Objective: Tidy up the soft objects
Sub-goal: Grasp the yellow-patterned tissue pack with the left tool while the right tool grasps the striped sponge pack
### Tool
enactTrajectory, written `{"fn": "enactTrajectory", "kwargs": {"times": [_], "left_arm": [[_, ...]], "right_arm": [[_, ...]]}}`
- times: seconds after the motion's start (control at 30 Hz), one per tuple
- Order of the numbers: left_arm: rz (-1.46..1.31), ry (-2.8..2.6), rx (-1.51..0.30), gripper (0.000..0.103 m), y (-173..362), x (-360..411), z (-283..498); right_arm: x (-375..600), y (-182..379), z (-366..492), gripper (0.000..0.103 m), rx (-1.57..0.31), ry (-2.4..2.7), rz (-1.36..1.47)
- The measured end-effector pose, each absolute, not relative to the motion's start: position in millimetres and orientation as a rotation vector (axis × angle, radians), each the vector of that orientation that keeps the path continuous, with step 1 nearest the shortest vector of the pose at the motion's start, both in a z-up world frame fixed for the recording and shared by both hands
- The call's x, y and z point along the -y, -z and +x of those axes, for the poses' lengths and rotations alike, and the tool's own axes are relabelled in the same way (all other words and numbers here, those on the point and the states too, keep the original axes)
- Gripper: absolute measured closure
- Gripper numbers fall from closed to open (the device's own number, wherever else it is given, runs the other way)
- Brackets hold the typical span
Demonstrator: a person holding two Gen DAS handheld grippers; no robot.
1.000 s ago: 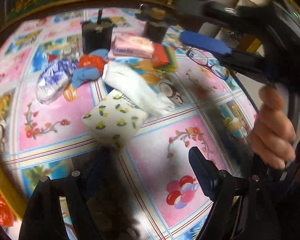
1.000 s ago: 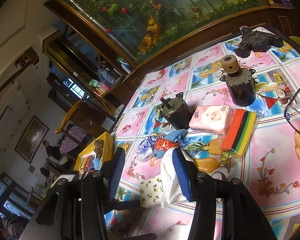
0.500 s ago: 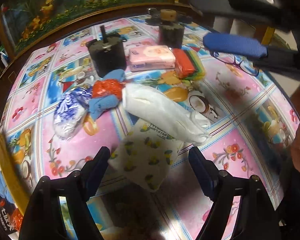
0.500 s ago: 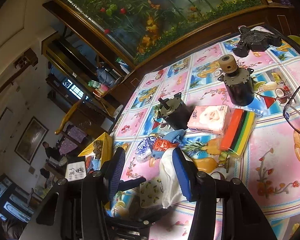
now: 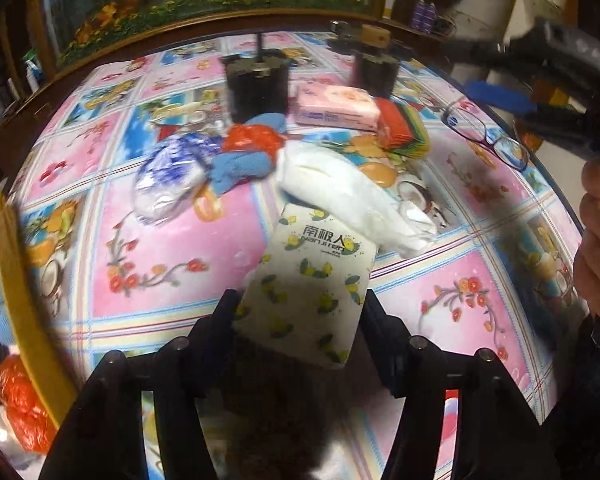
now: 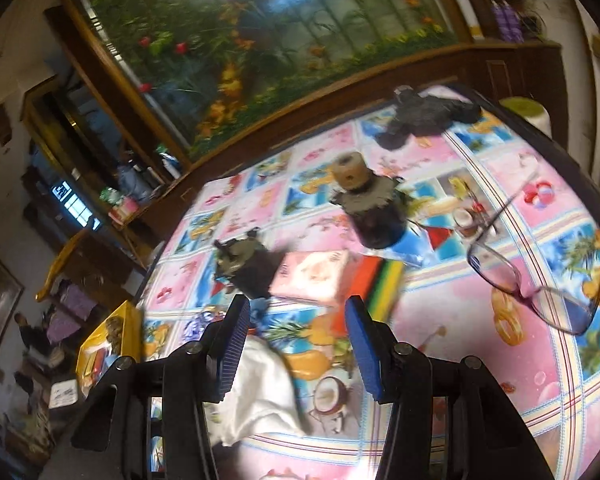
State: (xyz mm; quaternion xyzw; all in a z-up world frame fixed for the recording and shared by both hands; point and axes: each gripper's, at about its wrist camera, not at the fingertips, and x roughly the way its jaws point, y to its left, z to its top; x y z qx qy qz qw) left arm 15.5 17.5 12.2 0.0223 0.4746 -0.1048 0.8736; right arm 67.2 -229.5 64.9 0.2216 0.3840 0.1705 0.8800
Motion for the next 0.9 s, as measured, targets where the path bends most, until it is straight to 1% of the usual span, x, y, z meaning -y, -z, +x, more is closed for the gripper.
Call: {"fn": "enactTrajectory", "kwargs": {"times": [0.13, 0.3, 0.5, 0.63, 0.7, 0.77, 0.83, 0.9], "left_arm": [[0.01, 0.181, -0.953, 0.044, -13.8, -34.7, 13.6], [-0.066, 0.191, -0.944, 0.044, -11.5, -45.8, 18.1], [-0.081, 0.198, -0.933, 0.044, -12.0, -50.3, 18.6], [-0.081, 0.197, -0.93, 0.044, -12.0, -51.2, 18.0], [-0.071, 0.192, -0.924, 0.044, -12.5, -50.1, 17.0], [-0.069, 0.195, -0.919, 0.044, -13.6, -49.1, 15.9], [-0.07, 0.194, -0.914, 0.044, -14.4, -49.2, 15.5], [-0.08, 0.202, -0.908, 0.044, -15.9, -49.8, 14.8]], "right_arm": [[236.7, -48.0, 82.2, 0.05, -0.856, -0.305, 0.502], [232.5, -35.1, 99.4, 0.05, -0.896, -0.251, 0.473], [210.4, -21.6, 118.8, 0.05, -0.969, -0.191, 0.379], [192.8, -13.4, 128.8, 0.05, -1.016, -0.137, 0.262], [187.8, -13.0, 128.3, 0.058, -1.013, -0.118, 0.2], [188.9, -12.0, 125.2, 0.064, -1.012, -0.119, 0.19], [194.8, -11.8, 120.3, 0.067, -1.006, -0.127, 0.213], [199.9, -15.3, 112.1, 0.067, -0.99, -0.128, 0.23]]}}
